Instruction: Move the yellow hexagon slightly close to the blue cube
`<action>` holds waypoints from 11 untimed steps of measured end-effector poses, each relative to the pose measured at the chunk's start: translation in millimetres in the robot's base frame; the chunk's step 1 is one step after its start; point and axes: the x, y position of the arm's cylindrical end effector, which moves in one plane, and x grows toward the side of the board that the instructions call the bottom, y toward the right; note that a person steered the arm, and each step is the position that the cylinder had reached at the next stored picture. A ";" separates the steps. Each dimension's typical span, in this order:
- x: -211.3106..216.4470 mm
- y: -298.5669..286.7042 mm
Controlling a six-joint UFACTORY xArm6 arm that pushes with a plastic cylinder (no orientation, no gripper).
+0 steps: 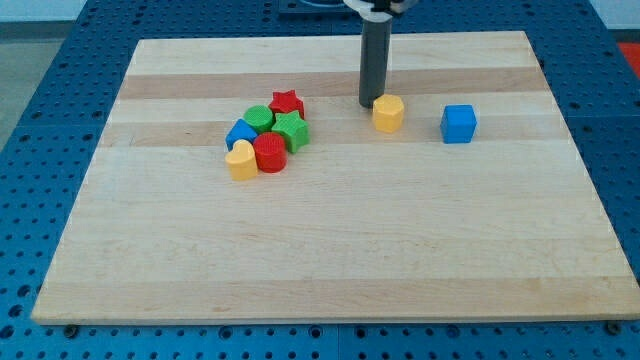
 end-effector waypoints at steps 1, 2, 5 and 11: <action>19.3 8.7; 19.9 -13.9; 63.0 -23.6; 121.9 13.0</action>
